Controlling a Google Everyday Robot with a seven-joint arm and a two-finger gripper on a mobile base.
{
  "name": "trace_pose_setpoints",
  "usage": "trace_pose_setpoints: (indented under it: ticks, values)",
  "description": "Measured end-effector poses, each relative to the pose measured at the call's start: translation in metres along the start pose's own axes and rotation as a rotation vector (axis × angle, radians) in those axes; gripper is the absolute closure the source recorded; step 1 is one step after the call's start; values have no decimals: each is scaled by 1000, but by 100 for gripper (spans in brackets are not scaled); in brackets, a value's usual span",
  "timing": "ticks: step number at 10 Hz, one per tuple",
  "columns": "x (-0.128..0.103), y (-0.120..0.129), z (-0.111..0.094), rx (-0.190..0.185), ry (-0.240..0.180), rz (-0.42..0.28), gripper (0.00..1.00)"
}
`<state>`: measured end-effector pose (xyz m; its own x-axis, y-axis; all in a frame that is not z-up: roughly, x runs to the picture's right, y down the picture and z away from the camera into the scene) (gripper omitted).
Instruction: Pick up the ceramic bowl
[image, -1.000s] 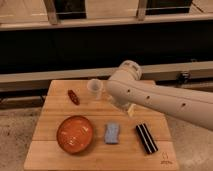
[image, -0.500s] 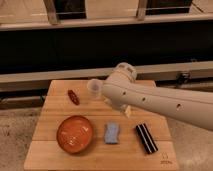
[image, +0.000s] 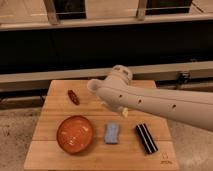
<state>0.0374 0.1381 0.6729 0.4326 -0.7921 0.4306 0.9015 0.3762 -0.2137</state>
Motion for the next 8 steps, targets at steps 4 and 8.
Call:
trace_pose_setpoints:
  ticks: [4, 8]
  values:
    - [-11, -14, 2, 12, 13, -92, 20]
    - [-19, -23, 7, 20, 14, -174, 20]
